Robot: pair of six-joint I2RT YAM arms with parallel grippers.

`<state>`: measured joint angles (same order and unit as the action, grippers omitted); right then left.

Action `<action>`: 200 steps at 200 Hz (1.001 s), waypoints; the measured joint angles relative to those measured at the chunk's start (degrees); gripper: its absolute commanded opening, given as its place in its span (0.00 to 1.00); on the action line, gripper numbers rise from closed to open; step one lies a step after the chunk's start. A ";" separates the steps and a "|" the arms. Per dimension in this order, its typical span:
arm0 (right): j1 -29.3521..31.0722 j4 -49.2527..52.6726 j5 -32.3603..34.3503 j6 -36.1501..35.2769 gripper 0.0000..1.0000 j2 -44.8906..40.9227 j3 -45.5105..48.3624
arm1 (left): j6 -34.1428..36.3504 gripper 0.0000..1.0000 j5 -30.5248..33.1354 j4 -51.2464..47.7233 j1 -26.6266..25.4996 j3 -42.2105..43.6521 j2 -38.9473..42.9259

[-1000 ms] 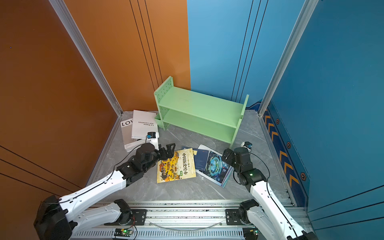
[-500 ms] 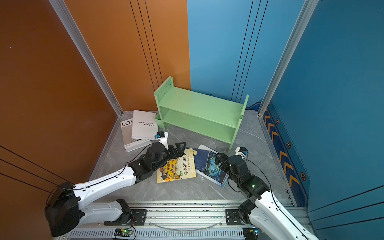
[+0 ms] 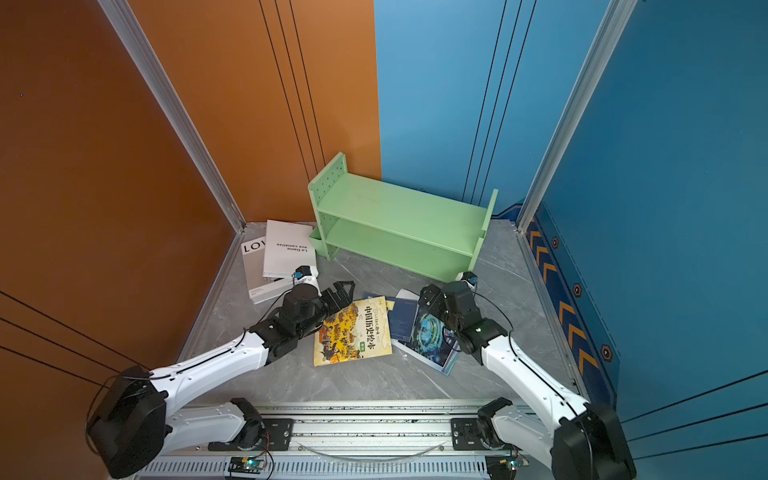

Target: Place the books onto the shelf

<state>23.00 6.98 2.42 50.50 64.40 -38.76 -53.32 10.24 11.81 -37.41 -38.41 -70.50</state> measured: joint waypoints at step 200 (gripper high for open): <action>-27.41 -15.37 -18.27 -6.64 1.00 28.30 -15.23 | 8.96 0.98 3.30 -9.51 4.70 -6.05 -4.11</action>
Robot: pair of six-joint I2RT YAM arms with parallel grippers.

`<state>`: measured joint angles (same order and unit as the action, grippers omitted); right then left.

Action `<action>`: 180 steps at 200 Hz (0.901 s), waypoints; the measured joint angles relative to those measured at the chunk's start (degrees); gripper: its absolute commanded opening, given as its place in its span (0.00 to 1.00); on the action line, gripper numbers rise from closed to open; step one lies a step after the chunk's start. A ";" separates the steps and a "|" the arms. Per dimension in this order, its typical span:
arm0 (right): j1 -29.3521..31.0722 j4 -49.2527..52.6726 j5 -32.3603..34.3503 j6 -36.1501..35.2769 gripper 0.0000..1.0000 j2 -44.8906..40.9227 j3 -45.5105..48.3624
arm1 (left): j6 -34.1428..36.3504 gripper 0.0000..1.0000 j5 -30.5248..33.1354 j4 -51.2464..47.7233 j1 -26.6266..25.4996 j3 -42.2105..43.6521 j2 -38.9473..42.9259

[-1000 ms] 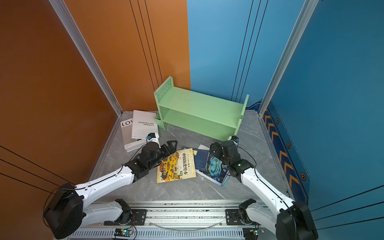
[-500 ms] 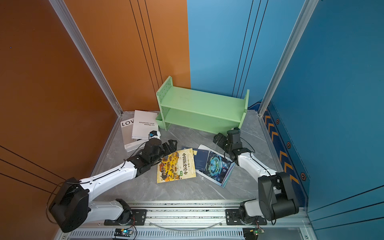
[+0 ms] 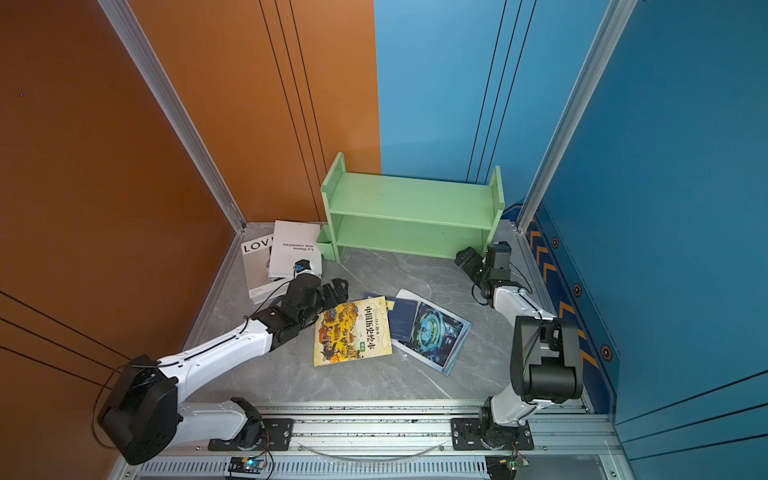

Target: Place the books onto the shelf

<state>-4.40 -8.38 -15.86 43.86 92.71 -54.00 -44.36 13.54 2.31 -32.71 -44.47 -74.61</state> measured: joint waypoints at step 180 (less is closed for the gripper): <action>-0.31 12.68 -3.39 0.63 1.00 -17.86 1.57 | 18.49 0.98 -5.11 4.61 11.08 -19.06 -19.96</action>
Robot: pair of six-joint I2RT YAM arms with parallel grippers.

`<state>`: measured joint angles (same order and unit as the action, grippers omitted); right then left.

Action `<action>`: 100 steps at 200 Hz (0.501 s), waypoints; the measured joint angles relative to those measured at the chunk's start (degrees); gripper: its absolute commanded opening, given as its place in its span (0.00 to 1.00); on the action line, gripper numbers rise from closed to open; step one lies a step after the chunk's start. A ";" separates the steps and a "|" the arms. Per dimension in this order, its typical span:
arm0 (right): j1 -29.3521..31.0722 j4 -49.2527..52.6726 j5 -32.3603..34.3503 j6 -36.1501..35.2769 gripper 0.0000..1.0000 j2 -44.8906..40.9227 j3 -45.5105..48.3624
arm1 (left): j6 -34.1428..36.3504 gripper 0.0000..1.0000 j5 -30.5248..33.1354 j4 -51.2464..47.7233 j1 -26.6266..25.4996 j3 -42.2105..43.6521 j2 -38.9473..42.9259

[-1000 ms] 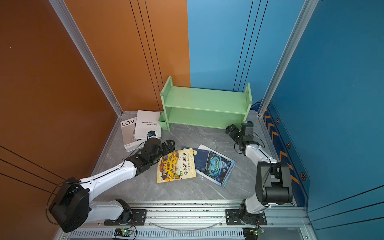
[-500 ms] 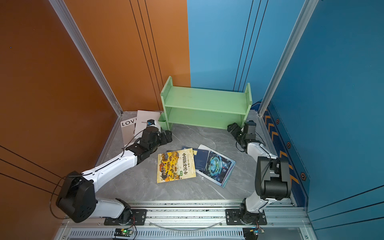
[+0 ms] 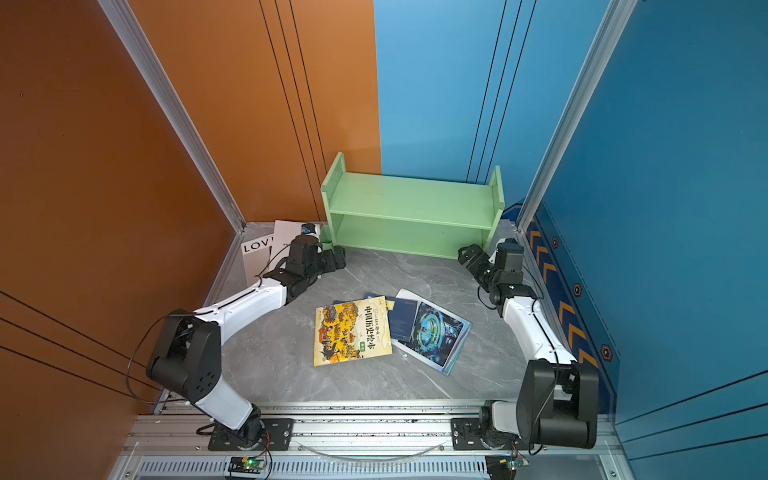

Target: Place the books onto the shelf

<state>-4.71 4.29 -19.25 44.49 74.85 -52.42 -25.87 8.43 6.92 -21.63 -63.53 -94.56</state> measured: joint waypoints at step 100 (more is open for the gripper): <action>-1.09 12.68 6.10 -1.05 1.00 -16.81 4.76 | 5.31 0.98 -7.43 9.25 4.04 -8.90 -12.22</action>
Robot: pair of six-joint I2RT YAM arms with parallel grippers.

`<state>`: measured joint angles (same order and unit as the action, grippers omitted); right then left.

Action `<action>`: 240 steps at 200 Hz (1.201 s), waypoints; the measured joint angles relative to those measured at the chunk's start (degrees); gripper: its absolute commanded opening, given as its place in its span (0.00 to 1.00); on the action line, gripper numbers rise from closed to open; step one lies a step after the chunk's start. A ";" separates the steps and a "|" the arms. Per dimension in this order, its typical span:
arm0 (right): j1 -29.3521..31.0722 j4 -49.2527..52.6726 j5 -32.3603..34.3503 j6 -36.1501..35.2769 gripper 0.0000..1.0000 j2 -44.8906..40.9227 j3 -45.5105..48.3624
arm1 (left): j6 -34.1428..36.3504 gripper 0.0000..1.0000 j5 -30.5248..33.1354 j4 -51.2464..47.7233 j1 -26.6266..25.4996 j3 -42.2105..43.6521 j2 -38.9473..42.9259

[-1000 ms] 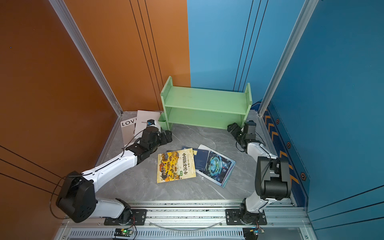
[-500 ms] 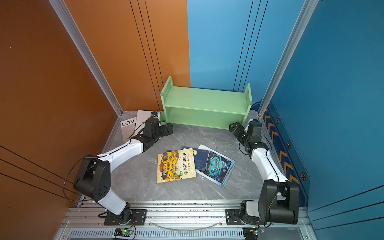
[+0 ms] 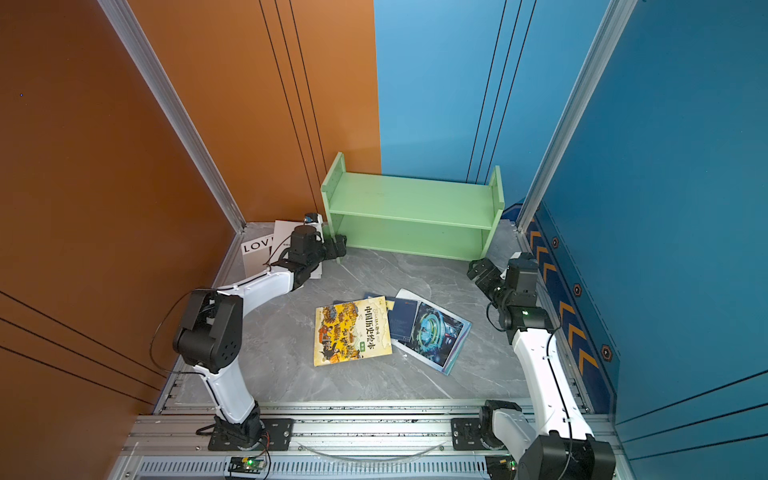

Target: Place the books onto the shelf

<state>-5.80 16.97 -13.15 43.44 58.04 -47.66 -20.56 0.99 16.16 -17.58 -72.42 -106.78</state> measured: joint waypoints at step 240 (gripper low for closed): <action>-1.01 2.58 2.49 1.64 1.00 -2.21 4.24 | -4.28 0.98 -4.07 4.61 -4.66 3.98 4.79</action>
<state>-6.81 19.55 -10.66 45.08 55.83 -43.42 -24.84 -3.07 20.78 -22.24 -68.45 -102.00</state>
